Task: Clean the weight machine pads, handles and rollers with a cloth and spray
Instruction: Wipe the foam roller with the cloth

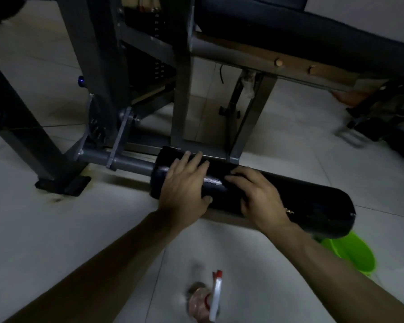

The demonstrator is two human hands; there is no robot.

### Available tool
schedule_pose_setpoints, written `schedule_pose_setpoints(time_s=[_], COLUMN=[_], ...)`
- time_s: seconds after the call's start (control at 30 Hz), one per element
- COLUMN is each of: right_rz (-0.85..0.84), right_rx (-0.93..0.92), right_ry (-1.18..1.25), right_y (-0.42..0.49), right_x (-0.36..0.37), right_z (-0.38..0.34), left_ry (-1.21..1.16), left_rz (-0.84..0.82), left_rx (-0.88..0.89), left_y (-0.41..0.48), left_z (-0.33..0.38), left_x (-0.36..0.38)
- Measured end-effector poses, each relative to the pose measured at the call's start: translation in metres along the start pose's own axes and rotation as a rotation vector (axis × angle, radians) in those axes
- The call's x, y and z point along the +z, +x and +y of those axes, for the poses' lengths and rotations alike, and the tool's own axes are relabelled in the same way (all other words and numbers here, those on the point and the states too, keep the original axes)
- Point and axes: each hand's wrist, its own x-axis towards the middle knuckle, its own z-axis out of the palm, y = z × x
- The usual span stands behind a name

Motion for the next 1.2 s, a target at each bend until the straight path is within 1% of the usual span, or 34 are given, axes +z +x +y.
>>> schedule_pose_setpoints(time_s=[0.07,0.13,0.2,0.27,0.33,0.4,0.47,0.53,0.57,0.67,0.73,0.8,0.87,0.9,0.97,1.0,1.03,1.1,1.13,1.2], right_rz=[0.023,0.063,0.126,0.155,0.135,0.119,0.095,0.094,0.115,0.150,0.183,0.204,0.146,0.098,0.028,0.010,0.012,0.087,0.126,0.136], right_rx=[0.150,0.305,0.376,0.337,0.268,0.209,0.136,0.123,0.158,0.357,0.445,0.509,0.492,0.442,0.350,0.343,0.346,0.315,0.289,0.221], right_ry=[-0.038,-0.021,-0.003,0.031,0.093,0.119,0.086,0.016,-0.018,-0.085,-0.054,0.038,0.122,0.117,0.068,0.078,0.117,0.185,0.189,0.198], right_y=[-0.032,-0.057,-0.062,-0.037,-0.003,0.018,0.013,-0.015,-0.030,-0.059,-0.064,-0.065,-0.069,-0.073,-0.082,-0.085,-0.085,-0.077,-0.068,-0.039], right_x=[-0.021,-0.037,-0.036,-0.016,0.009,0.021,0.015,-0.001,-0.011,-0.038,-0.051,-0.056,-0.052,-0.047,-0.038,-0.037,-0.038,-0.035,-0.029,-0.012], right_z=[0.032,0.054,0.055,0.028,-0.005,-0.021,-0.008,0.023,0.042,0.086,0.098,0.093,0.081,0.076,0.076,0.079,0.082,0.082,0.076,0.054], left_ry=[0.069,0.104,0.115,0.118,0.113,0.093,0.096,0.119,0.129,0.120,0.160,0.202,0.184,0.163,0.139,0.141,0.145,0.135,0.121,0.100], left_rz=[-0.070,-0.053,-0.019,-0.008,0.000,0.025,0.030,0.026,0.033,0.022,0.015,-0.008,-0.060,-0.095,-0.129,-0.130,-0.126,-0.110,-0.097,-0.062], left_rx=[0.051,0.049,0.031,0.015,0.004,-0.004,-0.009,-0.016,-0.018,-0.031,-0.022,0.049,0.125,0.137,0.118,0.110,0.105,0.085,0.071,0.044], left_y=[0.012,0.015,0.015,0.014,0.013,0.011,0.010,0.007,0.008,0.008,0.007,0.008,0.012,0.016,0.022,0.024,0.024,0.023,0.024,0.026], left_z=[0.012,0.017,0.020,0.022,0.024,0.022,0.020,0.021,0.022,0.027,0.035,0.050,0.067,0.074,0.080,0.080,0.080,0.082,0.084,0.088], left_x=[0.011,0.020,0.025,0.026,0.027,0.027,0.027,0.028,0.028,0.025,0.024,0.028,0.033,0.034,0.036,0.036,0.037,0.037,0.037,0.040])
